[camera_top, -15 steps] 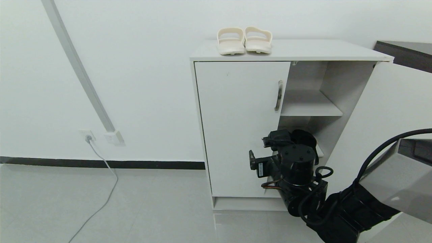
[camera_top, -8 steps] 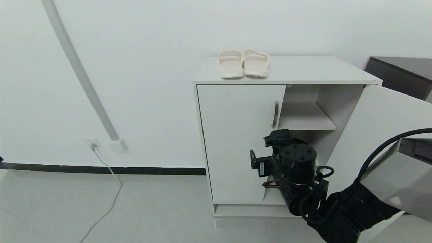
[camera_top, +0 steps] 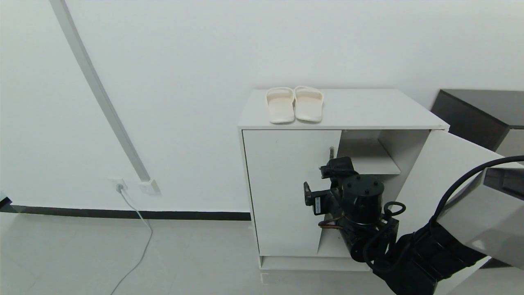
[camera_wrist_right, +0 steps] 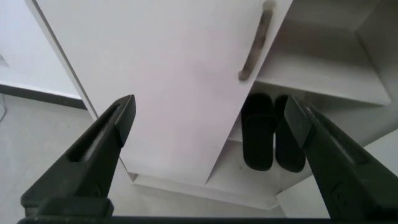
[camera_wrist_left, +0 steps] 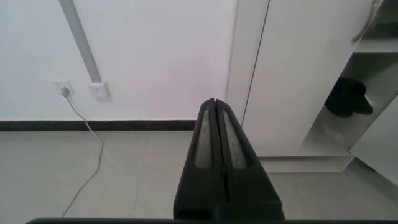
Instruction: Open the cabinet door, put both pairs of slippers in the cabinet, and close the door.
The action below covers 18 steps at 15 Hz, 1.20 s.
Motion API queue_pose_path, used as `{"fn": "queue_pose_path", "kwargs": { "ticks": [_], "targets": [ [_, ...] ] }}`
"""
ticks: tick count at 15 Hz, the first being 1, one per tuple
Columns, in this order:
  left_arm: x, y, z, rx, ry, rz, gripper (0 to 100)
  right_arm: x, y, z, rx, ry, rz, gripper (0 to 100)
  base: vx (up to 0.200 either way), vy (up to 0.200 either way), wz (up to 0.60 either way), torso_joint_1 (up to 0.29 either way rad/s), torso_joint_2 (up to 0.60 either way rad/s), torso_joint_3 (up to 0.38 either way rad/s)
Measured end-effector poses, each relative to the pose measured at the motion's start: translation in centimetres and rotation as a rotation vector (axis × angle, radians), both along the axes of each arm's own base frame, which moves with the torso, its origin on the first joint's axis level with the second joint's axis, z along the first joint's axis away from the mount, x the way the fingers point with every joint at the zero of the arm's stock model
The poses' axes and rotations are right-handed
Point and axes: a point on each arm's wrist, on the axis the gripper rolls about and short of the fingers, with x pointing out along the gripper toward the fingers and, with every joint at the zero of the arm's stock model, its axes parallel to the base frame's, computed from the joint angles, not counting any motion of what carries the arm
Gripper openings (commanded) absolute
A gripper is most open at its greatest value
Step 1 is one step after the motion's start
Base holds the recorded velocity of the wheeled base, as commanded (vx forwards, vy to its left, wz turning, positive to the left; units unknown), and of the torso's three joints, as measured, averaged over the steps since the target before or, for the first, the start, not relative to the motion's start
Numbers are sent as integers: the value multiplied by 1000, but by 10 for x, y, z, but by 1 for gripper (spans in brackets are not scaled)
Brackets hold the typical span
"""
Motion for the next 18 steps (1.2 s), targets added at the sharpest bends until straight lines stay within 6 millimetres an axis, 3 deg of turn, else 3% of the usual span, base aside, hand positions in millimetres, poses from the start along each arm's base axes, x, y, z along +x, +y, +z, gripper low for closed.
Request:
{"fn": "queue_pose_path", "kwargs": {
  "ticks": [11,15,18],
  "targets": [
    [0,0,0,2,0,0,0,2,-5,8,-41,20,39,100,0,0,0,237,-550,-309],
    [0,0,0,2,0,-1,0,4,-2,22,-18,173,22,100,0,0,0,16,-34,-20],
    [0,0,0,4,0,-1,0,3,4,50,108,198,11,100,0,0,0,0,0,0]
  ]
}}
